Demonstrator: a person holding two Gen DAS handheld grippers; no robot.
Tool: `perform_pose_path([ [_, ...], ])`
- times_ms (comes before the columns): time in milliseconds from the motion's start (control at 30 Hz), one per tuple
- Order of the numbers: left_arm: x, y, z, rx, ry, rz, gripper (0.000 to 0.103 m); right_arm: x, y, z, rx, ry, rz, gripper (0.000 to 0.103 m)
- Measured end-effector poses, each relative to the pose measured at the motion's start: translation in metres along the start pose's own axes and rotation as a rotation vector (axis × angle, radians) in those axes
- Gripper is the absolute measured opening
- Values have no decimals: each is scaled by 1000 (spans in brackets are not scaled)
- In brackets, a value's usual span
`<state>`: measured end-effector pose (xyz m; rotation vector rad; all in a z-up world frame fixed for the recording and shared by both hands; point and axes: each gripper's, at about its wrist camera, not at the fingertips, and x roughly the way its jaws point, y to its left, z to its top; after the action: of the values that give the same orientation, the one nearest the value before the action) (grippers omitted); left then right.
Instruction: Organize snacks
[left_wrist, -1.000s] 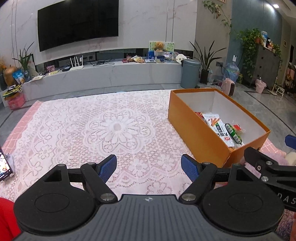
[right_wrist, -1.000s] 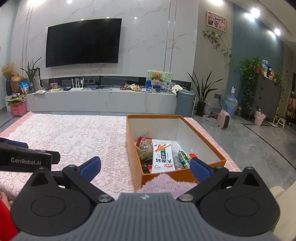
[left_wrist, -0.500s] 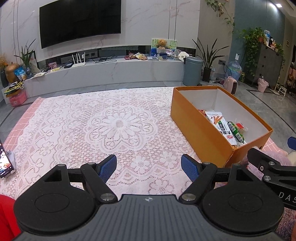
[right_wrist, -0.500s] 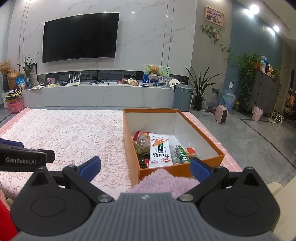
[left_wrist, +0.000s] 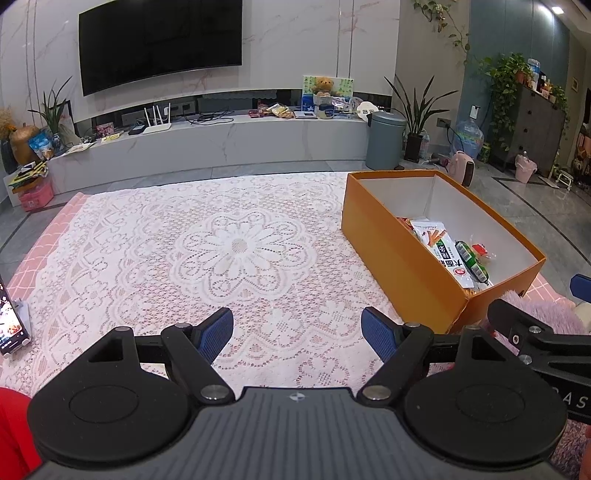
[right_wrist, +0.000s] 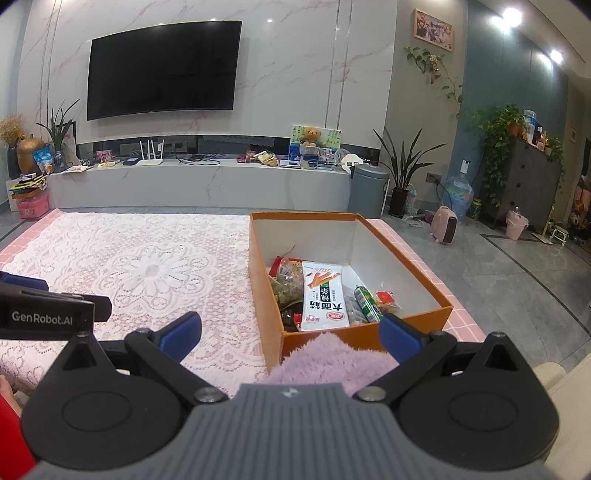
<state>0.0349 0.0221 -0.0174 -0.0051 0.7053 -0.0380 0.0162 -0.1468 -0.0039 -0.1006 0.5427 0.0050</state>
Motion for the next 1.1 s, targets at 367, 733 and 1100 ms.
perform_pose_path([
  [367,-2,2,1,0,-10,9,92,-1,1,0,-2,7,5,100],
  [733,-2,4,2,-7,-5,21,92,-2,4,-1,-7,12,8,100],
  [1100,-3,4,1,-12,-10,16,92,-2,5,-2,-7,11,10,100],
])
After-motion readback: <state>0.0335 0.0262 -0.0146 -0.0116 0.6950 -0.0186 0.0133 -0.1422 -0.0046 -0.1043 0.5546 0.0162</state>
